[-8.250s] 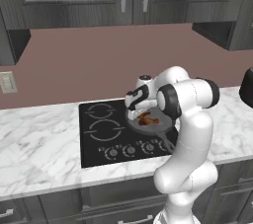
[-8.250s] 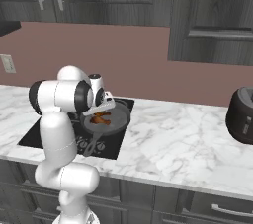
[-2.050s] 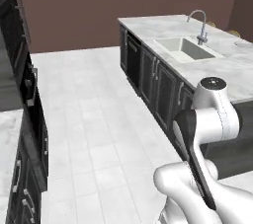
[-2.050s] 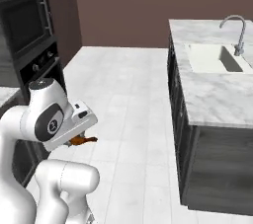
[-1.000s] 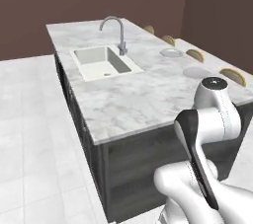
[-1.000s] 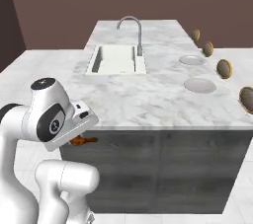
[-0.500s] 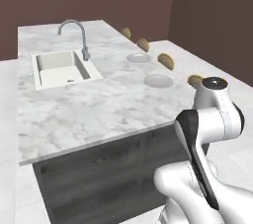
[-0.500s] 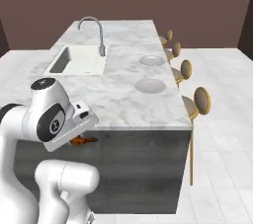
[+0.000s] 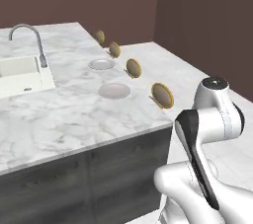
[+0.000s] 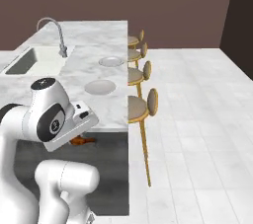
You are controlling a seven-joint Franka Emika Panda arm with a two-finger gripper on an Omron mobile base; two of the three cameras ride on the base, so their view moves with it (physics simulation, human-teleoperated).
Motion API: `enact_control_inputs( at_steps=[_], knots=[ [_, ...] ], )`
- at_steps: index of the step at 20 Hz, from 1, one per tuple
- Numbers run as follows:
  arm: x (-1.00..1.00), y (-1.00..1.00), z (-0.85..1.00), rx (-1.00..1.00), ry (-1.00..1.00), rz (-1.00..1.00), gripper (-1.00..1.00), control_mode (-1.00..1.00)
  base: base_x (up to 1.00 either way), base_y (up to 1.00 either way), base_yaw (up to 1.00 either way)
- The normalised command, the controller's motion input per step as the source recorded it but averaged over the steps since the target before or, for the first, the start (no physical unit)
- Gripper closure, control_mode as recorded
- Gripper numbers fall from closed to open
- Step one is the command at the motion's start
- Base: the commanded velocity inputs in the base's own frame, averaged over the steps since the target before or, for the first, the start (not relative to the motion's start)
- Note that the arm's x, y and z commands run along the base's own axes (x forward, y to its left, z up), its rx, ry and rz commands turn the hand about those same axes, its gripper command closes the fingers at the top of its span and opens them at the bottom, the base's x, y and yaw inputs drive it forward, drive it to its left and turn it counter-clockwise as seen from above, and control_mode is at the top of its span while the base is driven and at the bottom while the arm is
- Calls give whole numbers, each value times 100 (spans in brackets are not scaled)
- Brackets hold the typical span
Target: Take the chicken drumsticks from the pan and place one on each plate on the dining counter.
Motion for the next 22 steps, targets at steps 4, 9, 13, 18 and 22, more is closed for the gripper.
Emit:
enact_control_inputs(
  at_steps=[4, 9, 13, 18, 22],
  knots=[
    [0, 0, 0, 0, 0, 0, 100, 100, 38, -100, 6],
    [0, 0, 0, 0, 0, 0, 100, 100, 30, -100, 20],
    [0, 0, 0, 0, 0, 0, 100, 100, 28, -100, 38],
    [0, 0, 0, 0, 0, 0, 100, 100, 51, -100, 44],
    [0, 0, 0, 0, 0, 0, 100, 100, 63, -95, 47]
  ],
)
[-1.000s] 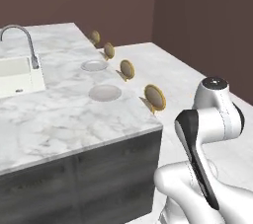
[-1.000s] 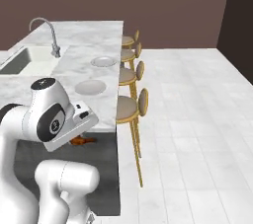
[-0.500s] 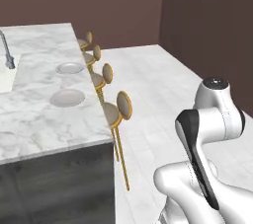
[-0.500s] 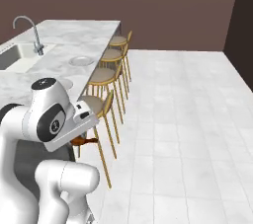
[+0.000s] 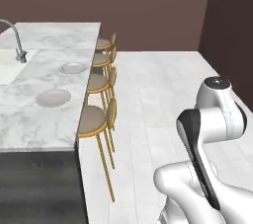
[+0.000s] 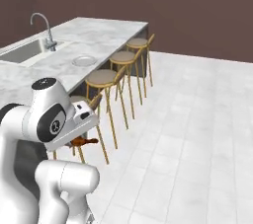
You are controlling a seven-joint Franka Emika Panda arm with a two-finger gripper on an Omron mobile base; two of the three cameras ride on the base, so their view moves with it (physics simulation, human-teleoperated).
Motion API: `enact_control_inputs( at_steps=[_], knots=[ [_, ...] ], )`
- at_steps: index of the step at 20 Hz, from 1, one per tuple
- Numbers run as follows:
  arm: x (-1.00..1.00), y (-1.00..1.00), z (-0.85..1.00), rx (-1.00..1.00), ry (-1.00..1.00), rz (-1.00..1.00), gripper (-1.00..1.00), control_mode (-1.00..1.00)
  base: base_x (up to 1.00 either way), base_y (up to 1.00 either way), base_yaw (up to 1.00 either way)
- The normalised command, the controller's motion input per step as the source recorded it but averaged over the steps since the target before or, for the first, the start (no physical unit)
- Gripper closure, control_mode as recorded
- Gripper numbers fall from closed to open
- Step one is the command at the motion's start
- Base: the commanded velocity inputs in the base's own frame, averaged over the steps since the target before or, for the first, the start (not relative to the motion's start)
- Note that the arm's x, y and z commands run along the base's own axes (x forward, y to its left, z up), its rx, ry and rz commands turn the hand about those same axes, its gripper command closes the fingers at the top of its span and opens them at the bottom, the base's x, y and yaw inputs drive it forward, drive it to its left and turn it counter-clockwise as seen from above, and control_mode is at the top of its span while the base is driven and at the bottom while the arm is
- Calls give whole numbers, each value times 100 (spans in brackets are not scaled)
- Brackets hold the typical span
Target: Take the chicken drumsticks from the pan and place one on each plate on the dining counter.
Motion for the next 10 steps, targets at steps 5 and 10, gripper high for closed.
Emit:
enact_control_inputs(
  at_steps=[5, 10],
  knots=[
    [0, 0, 0, 0, 0, 0, 100, 100, 91, -87, 44],
    [0, 0, 0, 0, 0, 0, 100, 100, 100, -77, 42]
  ],
)
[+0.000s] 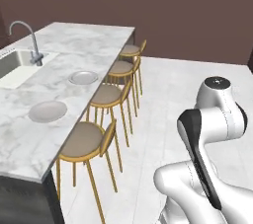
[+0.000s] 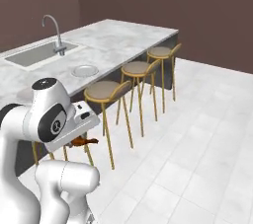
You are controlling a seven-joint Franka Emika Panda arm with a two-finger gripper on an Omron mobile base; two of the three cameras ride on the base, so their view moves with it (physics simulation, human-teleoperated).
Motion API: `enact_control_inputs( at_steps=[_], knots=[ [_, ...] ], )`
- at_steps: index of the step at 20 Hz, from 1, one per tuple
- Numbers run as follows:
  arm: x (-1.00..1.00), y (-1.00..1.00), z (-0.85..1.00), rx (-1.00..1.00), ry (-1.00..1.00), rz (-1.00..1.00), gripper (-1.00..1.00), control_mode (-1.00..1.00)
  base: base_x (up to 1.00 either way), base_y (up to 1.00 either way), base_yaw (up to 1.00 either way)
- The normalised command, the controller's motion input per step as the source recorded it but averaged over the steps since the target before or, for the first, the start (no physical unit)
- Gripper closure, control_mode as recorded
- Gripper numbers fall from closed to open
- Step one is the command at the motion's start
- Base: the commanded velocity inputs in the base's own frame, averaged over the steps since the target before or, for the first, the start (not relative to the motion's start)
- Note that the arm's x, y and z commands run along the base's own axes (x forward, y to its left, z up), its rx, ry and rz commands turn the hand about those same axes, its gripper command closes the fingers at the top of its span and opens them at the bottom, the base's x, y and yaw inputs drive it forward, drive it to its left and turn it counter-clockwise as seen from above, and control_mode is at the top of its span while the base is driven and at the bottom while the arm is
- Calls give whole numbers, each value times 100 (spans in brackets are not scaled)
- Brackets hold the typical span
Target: Take the chicken drumsticks from the pan and place one on each plate on the dining counter.
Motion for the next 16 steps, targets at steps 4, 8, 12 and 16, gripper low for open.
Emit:
enact_control_inputs(
  at_steps=[4, 8, 12, 16],
  knots=[
    [0, 0, 0, 0, 0, 0, 100, 100, 100, -79, 45],
    [0, 0, 0, 0, 0, 0, 100, 100, 99, -79, 48],
    [0, 0, 0, 0, 0, 0, 100, 100, 80, -86, 48],
    [0, 0, 0, 0, 0, 0, 100, 100, 51, -100, 45]
  ],
)
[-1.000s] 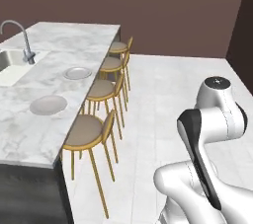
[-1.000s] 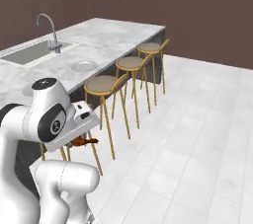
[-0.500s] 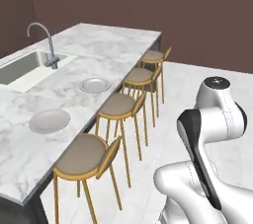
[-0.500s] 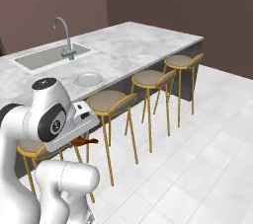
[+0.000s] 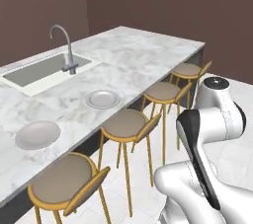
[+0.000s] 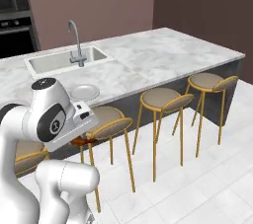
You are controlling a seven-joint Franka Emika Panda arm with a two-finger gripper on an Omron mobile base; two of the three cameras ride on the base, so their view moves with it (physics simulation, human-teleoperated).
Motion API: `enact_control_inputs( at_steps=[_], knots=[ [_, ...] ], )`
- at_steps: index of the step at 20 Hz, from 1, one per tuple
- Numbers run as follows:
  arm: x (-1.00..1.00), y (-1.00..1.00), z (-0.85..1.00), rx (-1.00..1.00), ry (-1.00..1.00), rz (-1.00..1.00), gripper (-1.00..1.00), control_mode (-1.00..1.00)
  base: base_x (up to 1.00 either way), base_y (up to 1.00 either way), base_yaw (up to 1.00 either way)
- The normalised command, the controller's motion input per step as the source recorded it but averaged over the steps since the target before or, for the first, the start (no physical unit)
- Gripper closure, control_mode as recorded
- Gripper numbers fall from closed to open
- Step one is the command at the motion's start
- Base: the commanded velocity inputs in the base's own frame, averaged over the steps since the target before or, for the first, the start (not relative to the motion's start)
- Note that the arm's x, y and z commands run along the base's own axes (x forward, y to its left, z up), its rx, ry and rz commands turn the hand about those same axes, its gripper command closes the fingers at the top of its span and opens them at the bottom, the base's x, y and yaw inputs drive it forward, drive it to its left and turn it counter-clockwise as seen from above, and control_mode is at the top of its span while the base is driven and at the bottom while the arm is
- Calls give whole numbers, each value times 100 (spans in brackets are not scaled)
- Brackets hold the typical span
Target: Take the chicken drumsticks from the pan and place one on each plate on the dining counter.
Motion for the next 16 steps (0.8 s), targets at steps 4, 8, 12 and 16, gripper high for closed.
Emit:
enact_control_inputs(
  at_steps=[4, 8, 12, 16],
  knots=[
    [0, 0, 0, 0, 0, 0, 100, 100, 43, -76, 41],
    [0, 0, 0, 0, 0, 0, 100, 100, 51, -44, 46],
    [0, 0, 0, 0, 0, 0, 100, 100, 35, -21, 45],
    [0, 0, 0, 0, 0, 0, 100, 100, 35, -3, 46]
  ],
)
